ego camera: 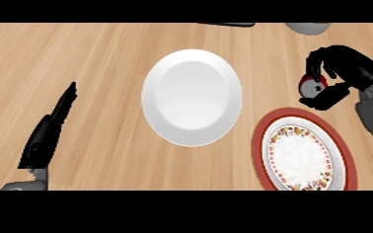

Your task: Pick the can from the plate and place it in the plate

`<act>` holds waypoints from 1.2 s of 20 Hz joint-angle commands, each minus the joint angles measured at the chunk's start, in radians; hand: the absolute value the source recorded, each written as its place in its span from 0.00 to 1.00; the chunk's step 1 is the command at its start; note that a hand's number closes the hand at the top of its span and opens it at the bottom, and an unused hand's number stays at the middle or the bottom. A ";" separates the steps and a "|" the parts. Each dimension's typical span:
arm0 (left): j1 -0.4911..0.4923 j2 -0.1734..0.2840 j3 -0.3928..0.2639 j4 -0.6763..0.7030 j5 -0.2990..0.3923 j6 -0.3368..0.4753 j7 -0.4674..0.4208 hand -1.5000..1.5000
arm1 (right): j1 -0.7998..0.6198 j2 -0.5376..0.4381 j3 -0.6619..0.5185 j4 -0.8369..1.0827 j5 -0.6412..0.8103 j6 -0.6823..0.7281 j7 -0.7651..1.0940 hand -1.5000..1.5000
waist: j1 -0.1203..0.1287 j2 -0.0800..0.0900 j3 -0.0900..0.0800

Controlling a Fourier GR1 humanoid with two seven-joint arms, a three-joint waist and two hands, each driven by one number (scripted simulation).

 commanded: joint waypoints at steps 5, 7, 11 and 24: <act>0.034 -0.029 -0.011 0.012 -0.012 0.019 0.000 0.50 | -0.175 0.043 -0.090 0.236 0.039 -0.301 -0.323 1.00 | -0.034 -0.012 -0.001; 0.034 0.002 0.013 0.003 -0.001 0.003 0.008 0.50 | -0.246 0.054 -0.127 0.274 -0.019 -0.273 -0.410 1.00 | -0.039 -0.018 -0.002; 0.031 0.006 0.050 0.035 0.007 0.019 -0.007 0.50 | -0.280 0.102 -0.140 0.318 -0.090 -0.224 -0.614 1.00 | -0.075 -0.027 -0.005; 0.050 0.011 0.088 0.037 -0.003 0.021 0.001 0.50 | -0.492 0.342 -0.069 0.276 -0.087 -0.048 -0.420 1.00 | -0.116 -0.042 -0.007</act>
